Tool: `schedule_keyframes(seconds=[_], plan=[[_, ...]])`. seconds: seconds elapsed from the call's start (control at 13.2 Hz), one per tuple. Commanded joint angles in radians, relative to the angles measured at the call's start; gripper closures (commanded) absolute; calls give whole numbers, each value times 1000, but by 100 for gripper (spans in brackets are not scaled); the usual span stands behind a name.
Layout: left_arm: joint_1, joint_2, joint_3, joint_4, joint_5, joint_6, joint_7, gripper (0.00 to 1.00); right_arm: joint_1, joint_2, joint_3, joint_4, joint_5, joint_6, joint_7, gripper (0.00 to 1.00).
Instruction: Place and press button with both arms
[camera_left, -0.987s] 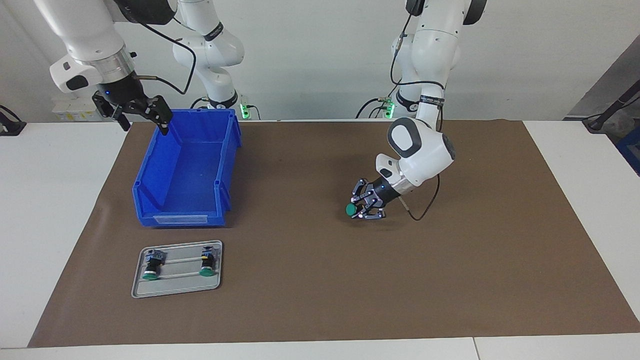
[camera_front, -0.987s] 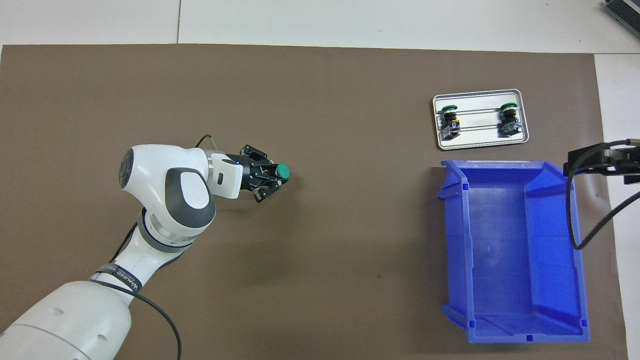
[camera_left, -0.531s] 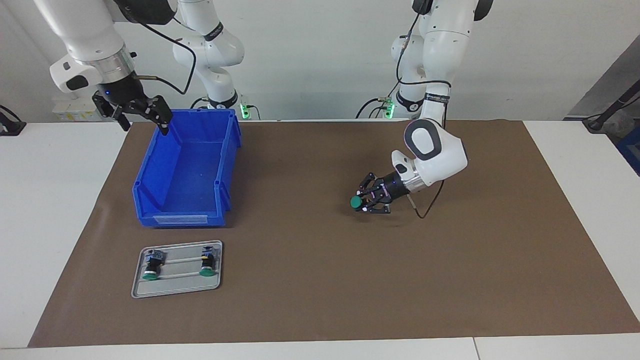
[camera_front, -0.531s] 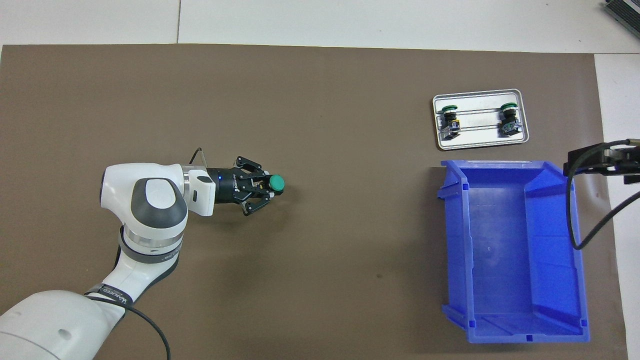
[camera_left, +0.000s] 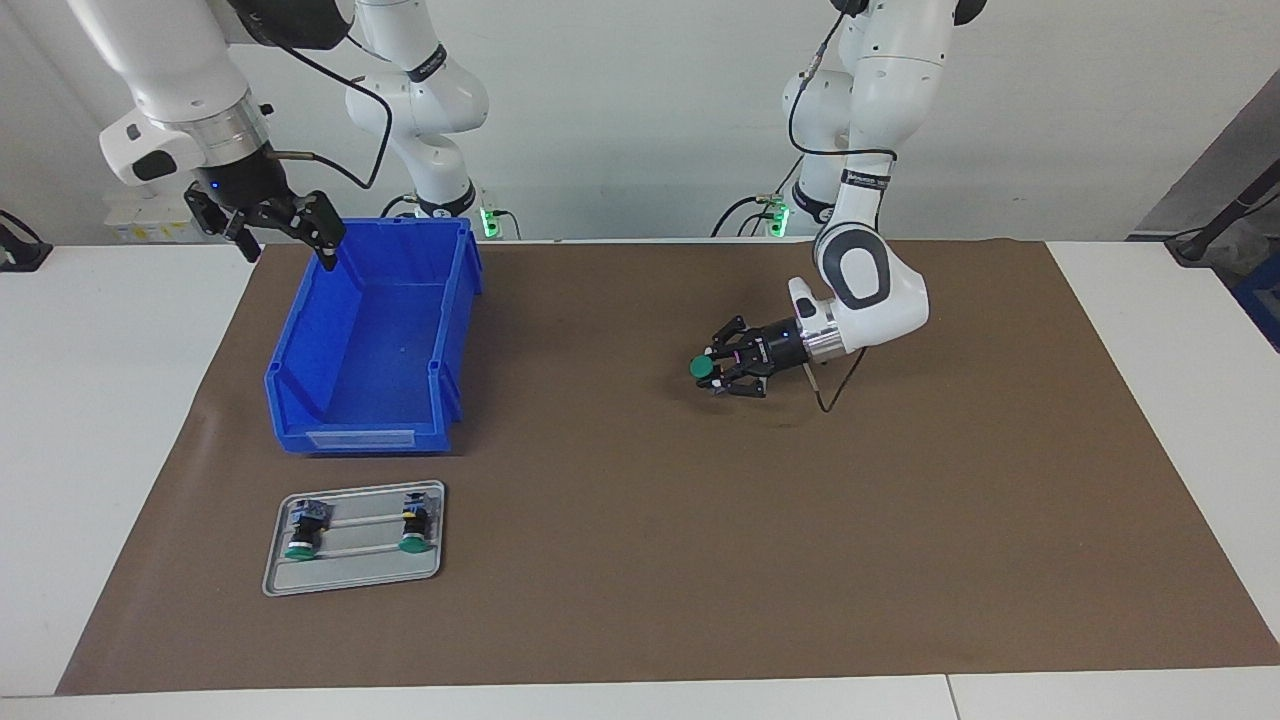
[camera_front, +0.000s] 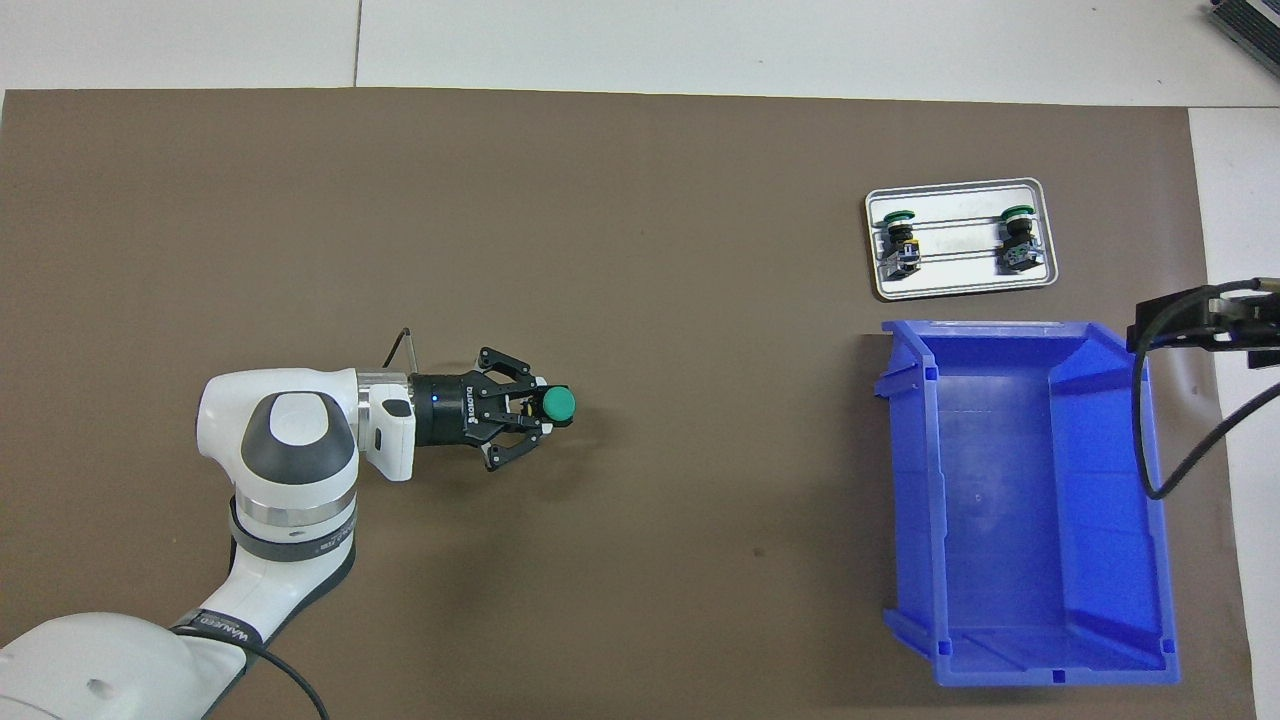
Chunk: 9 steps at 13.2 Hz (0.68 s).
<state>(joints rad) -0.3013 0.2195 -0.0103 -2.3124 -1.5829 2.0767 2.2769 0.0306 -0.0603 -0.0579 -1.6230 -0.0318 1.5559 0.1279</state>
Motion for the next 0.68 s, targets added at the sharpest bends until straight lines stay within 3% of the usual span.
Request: schedule_keyframes(seconds=[0.0, 0.3, 0.61], plan=[[54, -20, -5, -51, -34, -108, 68, 83, -9, -9, 6, -8, 6, -10, -22, 0], [62, -17, -5, -79, -61, -123, 90, 76, -9, -9, 6, -8, 6, -10, -20, 0], [54, -19, -2, -99, -61, -112, 92, 58, -9, -9, 6, -8, 6, -10, -20, 0]])
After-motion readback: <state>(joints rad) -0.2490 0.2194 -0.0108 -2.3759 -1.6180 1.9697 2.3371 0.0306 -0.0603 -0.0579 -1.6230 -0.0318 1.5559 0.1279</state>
